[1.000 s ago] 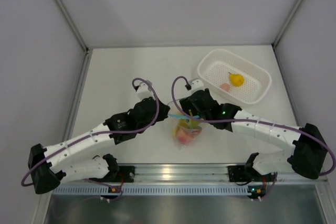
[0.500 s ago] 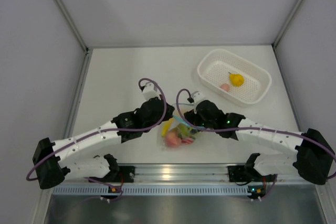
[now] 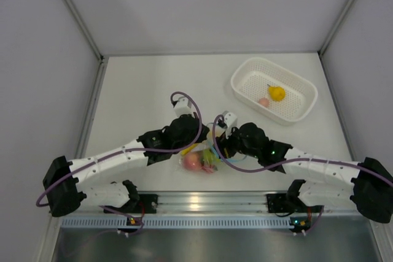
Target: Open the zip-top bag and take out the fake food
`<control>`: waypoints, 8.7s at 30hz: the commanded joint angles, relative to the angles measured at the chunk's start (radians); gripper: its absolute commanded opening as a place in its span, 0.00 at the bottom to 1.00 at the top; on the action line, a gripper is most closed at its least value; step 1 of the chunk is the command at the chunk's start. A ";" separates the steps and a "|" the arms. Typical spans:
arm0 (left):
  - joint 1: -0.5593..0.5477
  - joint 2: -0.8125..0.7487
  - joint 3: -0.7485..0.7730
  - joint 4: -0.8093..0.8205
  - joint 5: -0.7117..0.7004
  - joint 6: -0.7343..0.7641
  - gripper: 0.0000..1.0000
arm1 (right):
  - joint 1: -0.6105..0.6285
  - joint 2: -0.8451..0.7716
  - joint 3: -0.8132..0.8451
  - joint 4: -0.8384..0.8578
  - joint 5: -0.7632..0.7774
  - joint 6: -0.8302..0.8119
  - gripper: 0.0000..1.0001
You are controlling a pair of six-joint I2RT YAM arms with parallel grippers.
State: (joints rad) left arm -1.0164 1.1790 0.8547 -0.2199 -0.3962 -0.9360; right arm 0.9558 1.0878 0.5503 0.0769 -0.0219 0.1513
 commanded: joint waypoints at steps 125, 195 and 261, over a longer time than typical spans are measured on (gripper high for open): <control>-0.001 -0.105 -0.029 -0.009 -0.046 0.152 0.00 | 0.173 0.433 0.326 -0.322 0.341 0.246 0.52; -0.011 -0.164 0.124 -0.070 -0.498 0.103 0.00 | -0.667 0.422 0.766 -0.510 0.476 0.091 0.36; 0.068 -0.067 0.070 0.031 -0.251 -0.110 0.00 | -0.003 0.389 0.521 -0.304 0.061 0.473 0.48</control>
State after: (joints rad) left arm -0.9428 1.1408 0.9619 -0.2680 -0.6430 -1.0237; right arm 0.9207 1.4700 1.0229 -0.2363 0.1436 0.6468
